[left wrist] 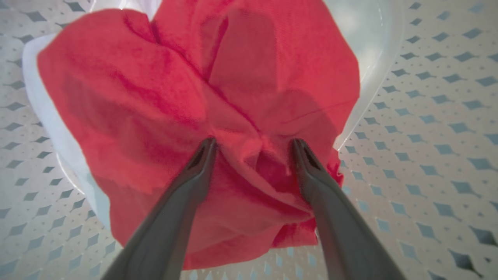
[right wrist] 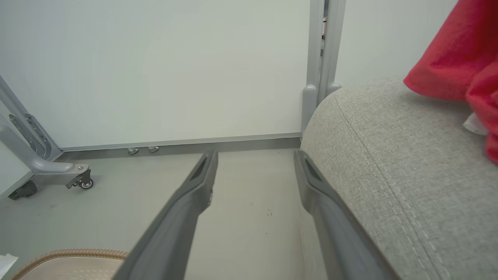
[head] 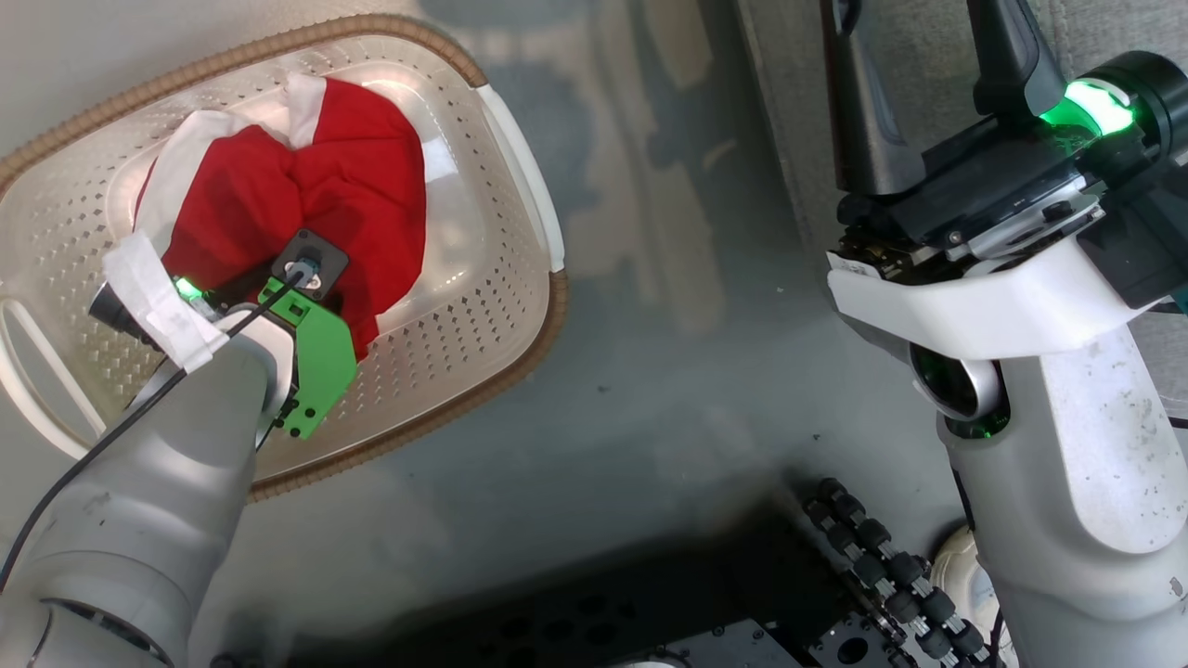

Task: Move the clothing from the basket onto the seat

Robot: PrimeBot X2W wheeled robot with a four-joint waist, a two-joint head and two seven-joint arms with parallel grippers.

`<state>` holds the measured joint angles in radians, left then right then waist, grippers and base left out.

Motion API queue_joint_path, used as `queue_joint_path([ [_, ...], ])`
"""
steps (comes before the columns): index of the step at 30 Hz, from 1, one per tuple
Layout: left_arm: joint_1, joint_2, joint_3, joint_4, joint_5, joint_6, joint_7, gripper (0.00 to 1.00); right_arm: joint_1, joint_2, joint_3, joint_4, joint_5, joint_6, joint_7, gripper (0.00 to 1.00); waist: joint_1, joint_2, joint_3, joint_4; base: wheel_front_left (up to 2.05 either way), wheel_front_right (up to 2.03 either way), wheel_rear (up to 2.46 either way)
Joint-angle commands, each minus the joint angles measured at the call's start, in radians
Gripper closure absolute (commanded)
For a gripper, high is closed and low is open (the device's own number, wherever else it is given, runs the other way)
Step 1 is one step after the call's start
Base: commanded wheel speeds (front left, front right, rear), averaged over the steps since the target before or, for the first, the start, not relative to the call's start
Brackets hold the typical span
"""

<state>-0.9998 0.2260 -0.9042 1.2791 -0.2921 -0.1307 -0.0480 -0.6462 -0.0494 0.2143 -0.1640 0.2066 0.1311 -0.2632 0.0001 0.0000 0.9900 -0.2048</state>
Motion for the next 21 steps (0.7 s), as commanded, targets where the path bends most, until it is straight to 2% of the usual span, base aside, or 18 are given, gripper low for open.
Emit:
queue_joint_path([
  [1, -0.020, -0.001, -0.005, 0.004, -0.009, 0.000, 0.003, 0.00, 0.007, -0.002, -0.004, -0.007, -0.006, -0.001, -0.002, 0.00, -0.0001, 0.0000, 0.012, 0.003, 0.00, 0.00, 0.00],
  [3, -0.026, -0.002, -0.015, 0.005, -0.016, 0.000, 0.005, 0.00, 0.012, -0.002, -0.006, -0.009, -0.007, -0.001, -0.002, 0.00, -0.0001, 0.0000, 0.017, 0.004, 0.00, 0.00, 0.00],
  [4, -0.027, -0.004, -0.021, 0.005, -0.020, 0.000, 0.006, 0.55, 0.013, -0.002, -0.006, -0.010, -0.007, -0.001, -0.002, 0.00, -0.0001, 0.0000, 0.018, 0.003, 0.00, 0.00, 0.00],
  [6, -0.029, -0.004, -0.036, 0.006, -0.021, 0.000, 0.004, 1.00, 0.014, -0.002, -0.005, -0.010, -0.009, -0.001, -0.002, 0.00, -0.0001, 0.0000, 0.019, 0.002, 0.00, 0.00, 0.00],
  [10, -0.030, -0.012, -0.050, 0.007, -0.039, 0.000, 0.011, 1.00, 0.011, -0.002, -0.007, -0.007, -0.014, -0.001, -0.002, 0.00, -0.0001, 0.0000, 0.016, 0.005, 0.00, 0.00, 0.00],
  [21, -0.033, -0.066, -0.071, 0.005, -0.091, 0.000, -0.092, 1.00, 0.025, -0.002, -0.010, 0.027, -0.020, -0.001, -0.002, 0.00, -0.0001, 0.0000, -0.066, 0.036, 0.00, 0.00, 0.00],
])
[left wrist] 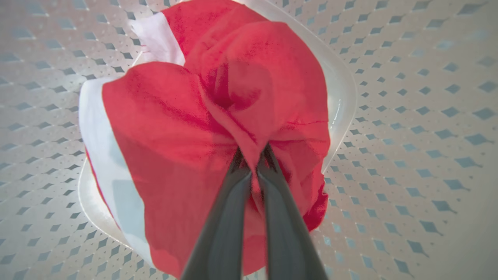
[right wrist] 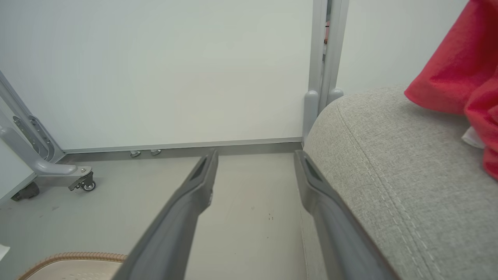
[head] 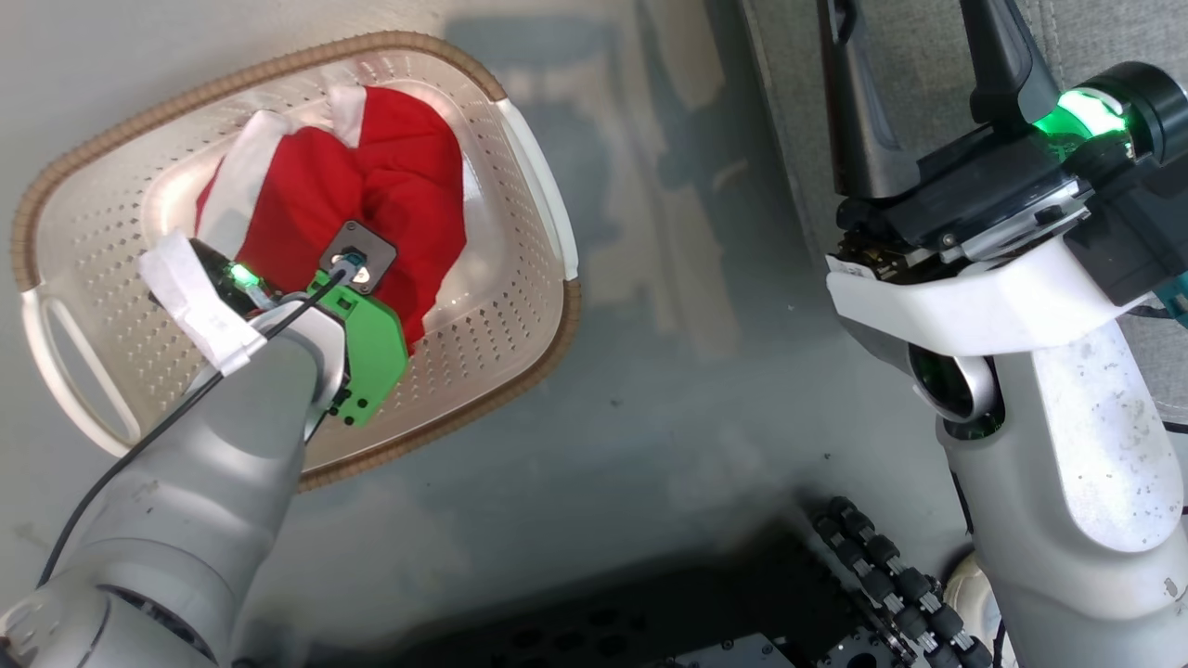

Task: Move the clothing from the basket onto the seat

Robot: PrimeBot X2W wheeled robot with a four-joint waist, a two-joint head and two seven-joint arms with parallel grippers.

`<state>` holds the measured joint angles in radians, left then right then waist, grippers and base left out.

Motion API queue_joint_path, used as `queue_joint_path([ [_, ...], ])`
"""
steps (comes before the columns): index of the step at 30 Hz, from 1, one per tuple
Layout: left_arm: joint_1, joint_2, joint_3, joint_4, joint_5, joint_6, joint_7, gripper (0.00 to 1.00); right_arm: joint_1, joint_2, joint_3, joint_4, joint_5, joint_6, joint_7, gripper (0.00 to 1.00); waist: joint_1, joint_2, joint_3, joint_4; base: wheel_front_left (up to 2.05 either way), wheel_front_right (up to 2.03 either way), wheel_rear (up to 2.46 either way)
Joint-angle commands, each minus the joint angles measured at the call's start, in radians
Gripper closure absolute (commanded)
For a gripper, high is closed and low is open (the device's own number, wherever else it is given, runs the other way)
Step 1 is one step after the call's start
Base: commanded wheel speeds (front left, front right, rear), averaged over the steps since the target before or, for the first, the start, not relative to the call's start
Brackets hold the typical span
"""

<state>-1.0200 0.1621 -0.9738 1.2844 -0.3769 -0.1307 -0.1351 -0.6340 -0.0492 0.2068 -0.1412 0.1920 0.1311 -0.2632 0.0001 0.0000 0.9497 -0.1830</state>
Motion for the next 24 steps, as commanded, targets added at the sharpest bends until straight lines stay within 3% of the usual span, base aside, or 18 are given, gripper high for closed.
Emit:
queue_joint_path([
  [1, -0.010, -0.009, -0.006, -0.001, -0.012, 0.000, -0.013, 1.00, 0.015, -0.003, -0.004, 0.010, -0.008, -0.001, -0.002, 0.00, -0.0001, 0.0000, -0.036, 0.018, 0.00, 0.00, 0.00],
  [15, 0.066, -0.066, -0.055, -0.060, -0.088, 0.000, -0.124, 1.00, 0.074, -0.003, -0.008, 0.104, -0.004, -0.001, -0.002, 0.00, -0.0001, 0.0000, -0.265, 0.081, 0.00, 0.00, 0.00],
  [24, 0.151, -0.060, -0.002, -0.212, -0.106, 0.011, -0.130, 1.00, 0.148, -0.003, -0.041, 0.158, -0.027, -0.001, -0.002, 0.00, -0.0001, 0.0000, -0.425, 0.137, 0.00, 0.00, 0.00],
])
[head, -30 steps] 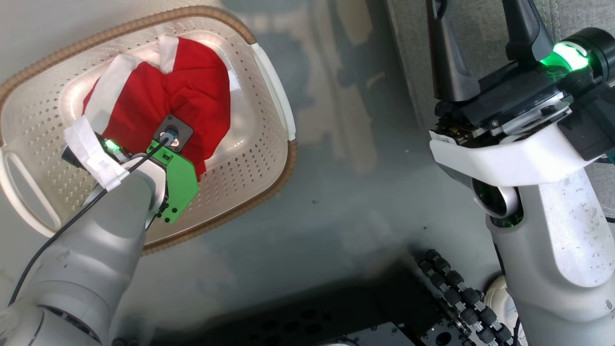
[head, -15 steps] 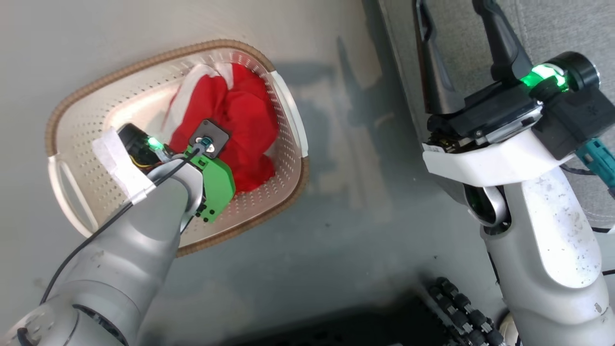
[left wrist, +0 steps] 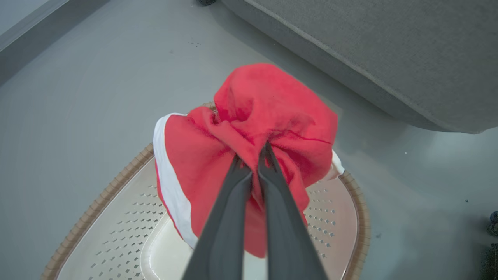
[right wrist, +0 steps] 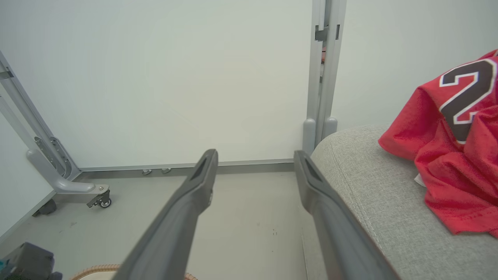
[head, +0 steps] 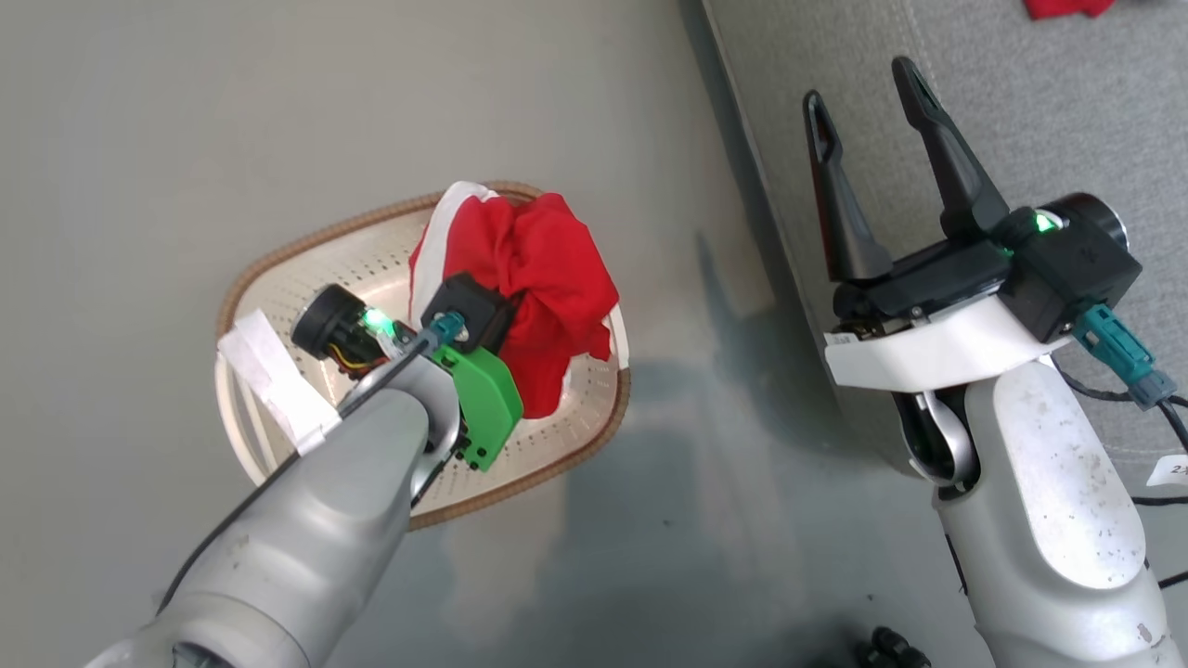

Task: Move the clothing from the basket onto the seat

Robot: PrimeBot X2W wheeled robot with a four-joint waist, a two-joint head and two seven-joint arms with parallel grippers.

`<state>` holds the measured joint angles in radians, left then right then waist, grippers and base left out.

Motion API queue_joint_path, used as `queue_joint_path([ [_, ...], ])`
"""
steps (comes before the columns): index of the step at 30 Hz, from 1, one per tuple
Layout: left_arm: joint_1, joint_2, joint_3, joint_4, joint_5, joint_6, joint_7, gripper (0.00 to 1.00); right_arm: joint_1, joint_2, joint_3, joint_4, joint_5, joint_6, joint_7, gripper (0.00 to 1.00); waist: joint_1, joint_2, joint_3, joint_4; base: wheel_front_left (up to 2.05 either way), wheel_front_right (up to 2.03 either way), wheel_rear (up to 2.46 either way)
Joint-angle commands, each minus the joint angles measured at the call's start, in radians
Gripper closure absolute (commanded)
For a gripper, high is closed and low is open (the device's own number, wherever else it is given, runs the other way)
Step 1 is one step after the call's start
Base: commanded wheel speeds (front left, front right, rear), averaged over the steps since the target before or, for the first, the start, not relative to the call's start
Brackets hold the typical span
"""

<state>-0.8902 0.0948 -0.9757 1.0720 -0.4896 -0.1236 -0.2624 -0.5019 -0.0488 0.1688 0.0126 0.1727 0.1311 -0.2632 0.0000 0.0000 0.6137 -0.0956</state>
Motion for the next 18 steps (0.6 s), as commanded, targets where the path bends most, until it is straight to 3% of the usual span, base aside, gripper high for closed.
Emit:
queue_joint_path([
  [1, 0.033, 0.009, 0.007, -0.021, 0.015, 0.008, -0.003, 1.00, 0.025, -0.003, -0.010, 0.009, -0.010, -0.001, -0.002, 0.00, 0.0000, 0.0000, -0.105, 0.057, 0.00, 0.00, 0.00],
  [18, 0.192, 0.035, 0.219, -0.371, 0.113, 0.026, -0.003, 1.00, 0.172, -0.003, -0.065, 0.059, -0.002, -0.001, -0.002, 0.00, 0.0000, 0.0000, -0.324, 0.153, 0.00, 0.00, 0.00],
])
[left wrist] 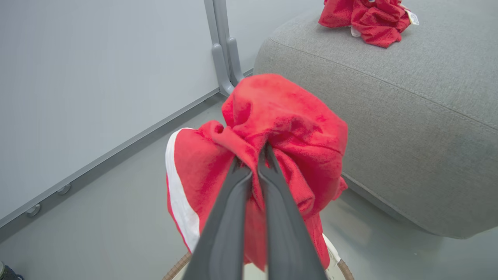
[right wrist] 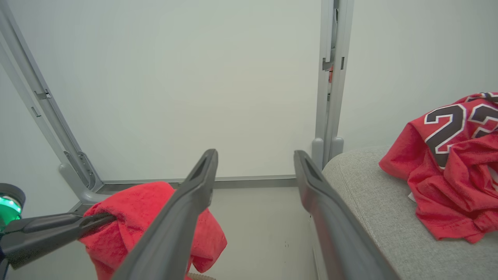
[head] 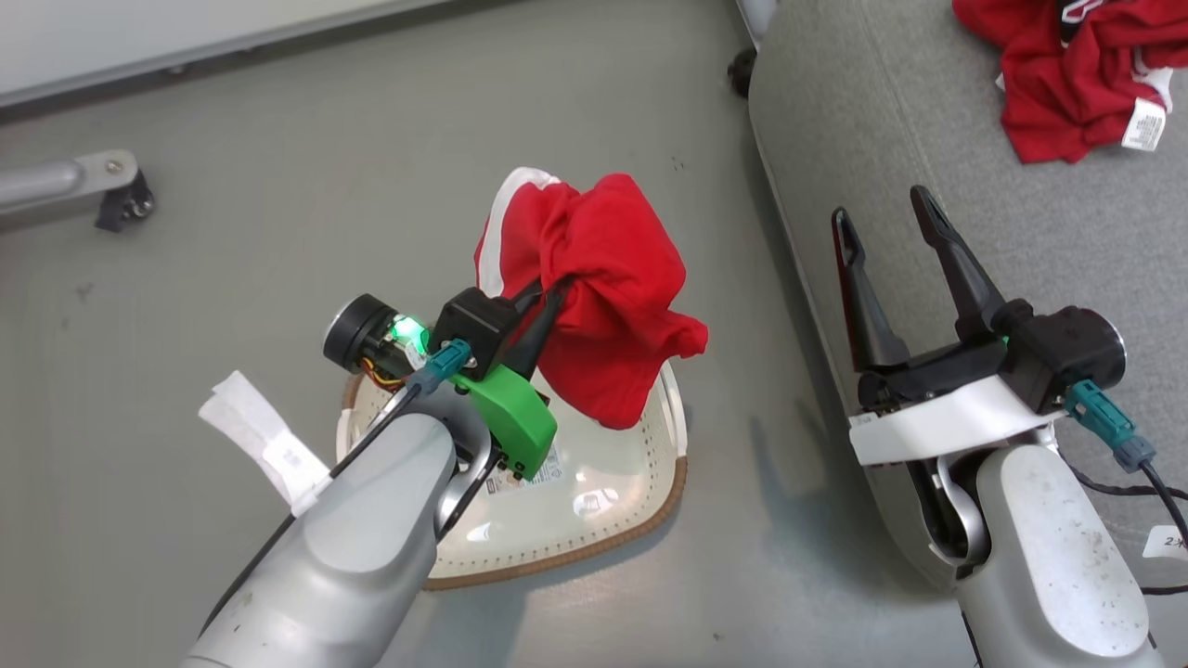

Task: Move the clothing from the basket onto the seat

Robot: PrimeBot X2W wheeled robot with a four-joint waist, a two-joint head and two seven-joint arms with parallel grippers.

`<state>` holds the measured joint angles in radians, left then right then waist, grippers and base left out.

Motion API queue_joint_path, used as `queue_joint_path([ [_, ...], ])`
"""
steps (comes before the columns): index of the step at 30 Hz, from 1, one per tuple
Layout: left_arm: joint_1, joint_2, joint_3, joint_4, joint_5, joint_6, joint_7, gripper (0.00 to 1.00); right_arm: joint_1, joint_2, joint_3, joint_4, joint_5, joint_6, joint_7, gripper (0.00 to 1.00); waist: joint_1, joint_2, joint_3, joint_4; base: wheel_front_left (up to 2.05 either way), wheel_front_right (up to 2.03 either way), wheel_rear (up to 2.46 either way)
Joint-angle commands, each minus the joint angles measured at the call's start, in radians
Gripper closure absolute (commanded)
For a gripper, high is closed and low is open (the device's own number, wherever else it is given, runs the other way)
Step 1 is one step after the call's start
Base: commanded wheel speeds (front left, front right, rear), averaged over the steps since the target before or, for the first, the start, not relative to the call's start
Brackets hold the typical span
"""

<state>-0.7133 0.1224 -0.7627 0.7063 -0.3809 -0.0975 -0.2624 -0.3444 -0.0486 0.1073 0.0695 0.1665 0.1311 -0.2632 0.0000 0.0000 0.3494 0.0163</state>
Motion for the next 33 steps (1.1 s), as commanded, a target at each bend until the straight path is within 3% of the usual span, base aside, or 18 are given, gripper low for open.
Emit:
queue_joint_path([
  [1, 0.023, 0.010, 0.020, -0.027, 0.014, 0.004, -0.003, 1.00, 0.022, -0.003, -0.004, 0.005, 0.007, -0.001, -0.002, 0.00, 0.0000, 0.0000, -0.070, 0.043, 0.00, 0.00, 0.00],
  [16, 0.117, 0.013, 0.214, -0.303, 0.082, 0.006, -0.003, 1.00, 0.112, -0.003, -0.016, 0.015, 0.028, -0.001, -0.002, 0.00, 0.0000, 0.0000, -0.190, 0.059, 0.00, 0.00, 0.00],
  [33, 0.152, 0.020, 0.226, -0.436, 0.117, -0.012, -0.003, 1.00, 0.149, -0.003, 0.018, -0.026, 0.023, -0.001, -0.002, 0.00, 0.0000, 0.0000, -0.247, 0.063, 0.00, 0.00, 0.00],
])
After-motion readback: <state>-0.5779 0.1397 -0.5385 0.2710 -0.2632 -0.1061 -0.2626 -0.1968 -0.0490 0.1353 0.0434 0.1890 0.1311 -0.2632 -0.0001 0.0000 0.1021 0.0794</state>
